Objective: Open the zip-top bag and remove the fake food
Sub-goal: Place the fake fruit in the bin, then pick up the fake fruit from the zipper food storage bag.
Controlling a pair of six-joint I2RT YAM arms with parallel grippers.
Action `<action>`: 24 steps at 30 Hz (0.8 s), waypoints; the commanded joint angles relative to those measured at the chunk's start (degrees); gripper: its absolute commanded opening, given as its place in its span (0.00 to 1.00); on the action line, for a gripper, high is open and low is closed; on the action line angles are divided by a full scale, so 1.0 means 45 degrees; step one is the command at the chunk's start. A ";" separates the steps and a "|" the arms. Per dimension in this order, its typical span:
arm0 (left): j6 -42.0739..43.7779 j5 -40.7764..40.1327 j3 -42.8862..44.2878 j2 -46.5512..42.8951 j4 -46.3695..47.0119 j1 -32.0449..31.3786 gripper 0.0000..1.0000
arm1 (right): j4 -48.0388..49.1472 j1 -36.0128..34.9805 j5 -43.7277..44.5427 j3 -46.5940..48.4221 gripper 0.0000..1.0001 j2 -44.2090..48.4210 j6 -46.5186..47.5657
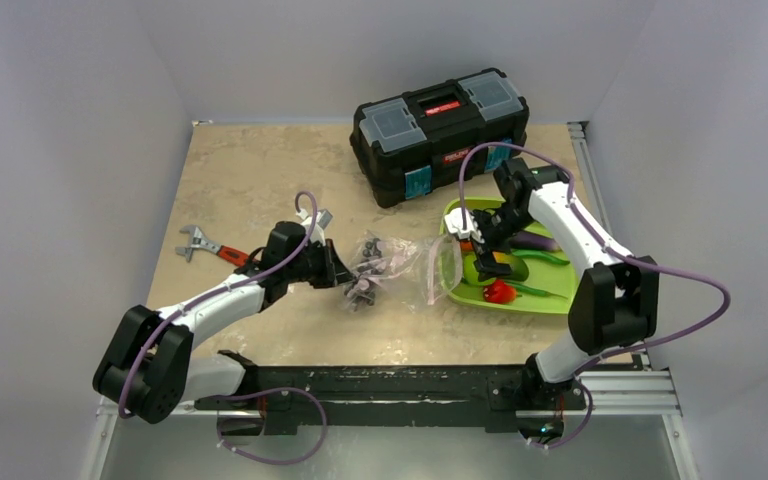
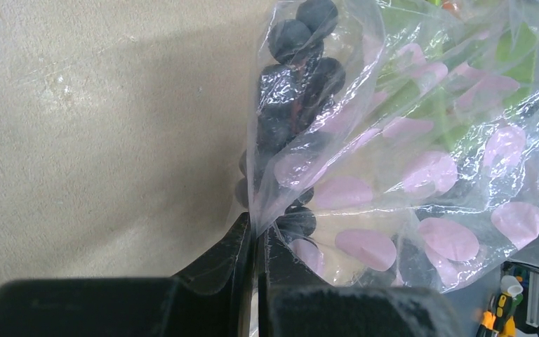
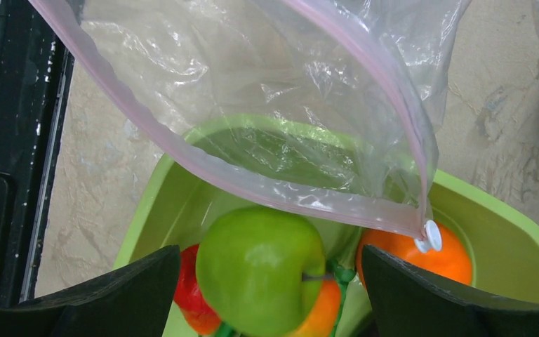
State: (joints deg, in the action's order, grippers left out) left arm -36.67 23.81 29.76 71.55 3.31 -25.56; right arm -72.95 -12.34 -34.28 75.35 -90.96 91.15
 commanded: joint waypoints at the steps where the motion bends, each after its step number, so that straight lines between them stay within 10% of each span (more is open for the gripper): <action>1: 0.0313 0.0006 -0.0046 -0.0356 0.0234 0.0089 0.00 | -0.0582 0.0259 -0.0838 0.0322 0.99 0.0661 0.0154; 7: 0.0303 0.0088 -0.0208 -0.0443 0.0356 0.0081 0.00 | -0.1012 0.0334 -0.2632 0.0470 0.87 0.0807 -0.0431; 17: 0.0000 0.0233 -0.0790 -0.0617 0.0952 0.0083 0.00 | 0.3796 0.0324 -0.5784 -0.1776 0.26 0.1807 -0.5876; 24: -0.0407 0.0306 -0.1325 -0.0764 0.1705 0.0086 0.00 | 0.9237 -0.0379 -0.4980 -0.4173 0.21 0.2932 -1.0251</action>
State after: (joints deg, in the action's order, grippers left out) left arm -37.04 23.90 24.86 69.58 5.67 -25.50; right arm -48.07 -11.70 -56.42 60.31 -80.64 58.59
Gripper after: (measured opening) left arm 0.022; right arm 0.211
